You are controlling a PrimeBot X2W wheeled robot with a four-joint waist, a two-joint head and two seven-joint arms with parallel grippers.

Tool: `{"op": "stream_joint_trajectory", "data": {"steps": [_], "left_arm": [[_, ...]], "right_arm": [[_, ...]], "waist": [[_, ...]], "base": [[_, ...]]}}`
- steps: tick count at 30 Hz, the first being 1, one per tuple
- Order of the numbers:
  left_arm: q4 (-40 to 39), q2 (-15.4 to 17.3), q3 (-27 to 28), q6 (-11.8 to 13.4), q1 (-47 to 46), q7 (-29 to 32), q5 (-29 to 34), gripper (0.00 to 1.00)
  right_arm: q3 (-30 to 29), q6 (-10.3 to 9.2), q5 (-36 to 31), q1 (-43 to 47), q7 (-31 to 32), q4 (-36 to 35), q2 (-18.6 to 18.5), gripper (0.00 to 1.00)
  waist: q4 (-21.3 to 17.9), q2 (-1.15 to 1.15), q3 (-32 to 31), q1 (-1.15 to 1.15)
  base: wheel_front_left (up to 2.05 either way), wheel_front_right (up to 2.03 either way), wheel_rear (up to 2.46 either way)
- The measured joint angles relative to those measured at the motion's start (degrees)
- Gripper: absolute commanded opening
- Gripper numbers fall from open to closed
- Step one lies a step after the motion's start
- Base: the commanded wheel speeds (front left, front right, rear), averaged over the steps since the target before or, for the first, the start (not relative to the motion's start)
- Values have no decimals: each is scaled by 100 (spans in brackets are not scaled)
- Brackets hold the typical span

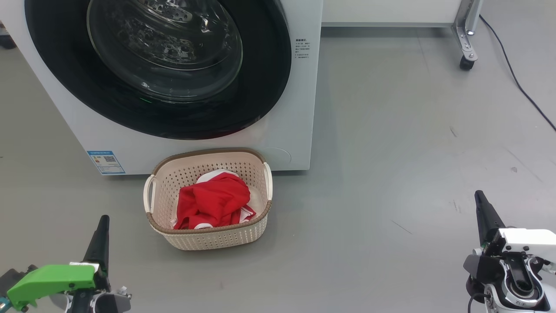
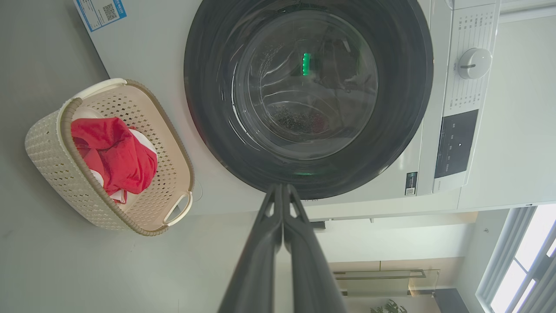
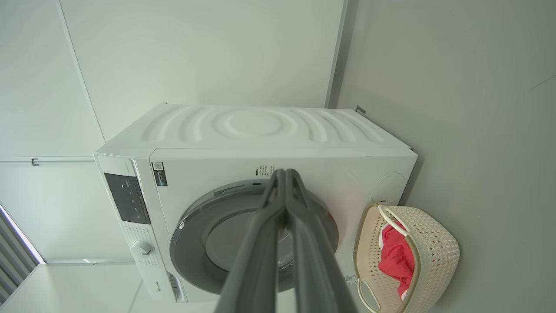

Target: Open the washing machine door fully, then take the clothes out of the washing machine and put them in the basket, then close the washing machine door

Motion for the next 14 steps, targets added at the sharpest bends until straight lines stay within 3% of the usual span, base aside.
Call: {"op": "stream_joint_trajectory", "data": {"steps": [14], "left_arm": [[-5,-4,10,0,0,0,0,0]], "right_arm": [[-2,0,0,1,0,0,0,0]], "waist": [[0,0,0,0]], "base": [[0,0,0]]}}
